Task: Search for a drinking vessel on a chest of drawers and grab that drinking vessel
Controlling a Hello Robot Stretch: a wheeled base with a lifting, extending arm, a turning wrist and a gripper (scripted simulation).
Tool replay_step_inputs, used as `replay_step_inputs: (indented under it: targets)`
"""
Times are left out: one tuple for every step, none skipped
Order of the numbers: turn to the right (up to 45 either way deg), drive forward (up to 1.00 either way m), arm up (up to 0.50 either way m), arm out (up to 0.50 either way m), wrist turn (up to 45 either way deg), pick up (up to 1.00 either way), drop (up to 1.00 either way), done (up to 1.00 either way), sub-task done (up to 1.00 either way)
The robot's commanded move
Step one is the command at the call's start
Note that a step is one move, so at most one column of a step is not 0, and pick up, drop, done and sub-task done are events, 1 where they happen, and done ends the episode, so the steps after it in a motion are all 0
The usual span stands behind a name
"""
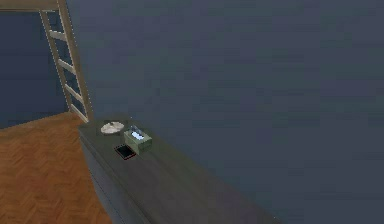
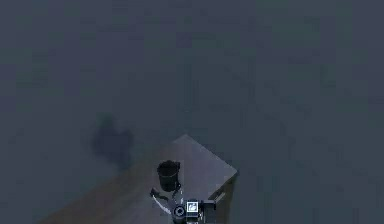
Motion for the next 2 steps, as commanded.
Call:
replay_step_inputs:
  targets:
    - [0.0,0.0,0.1,0.0,0.0,0.0,0.0,0.0,0.0]
    - [0.0,0.0,0.0,0.0,0.0,0.0,0.0,1.0,0.0]
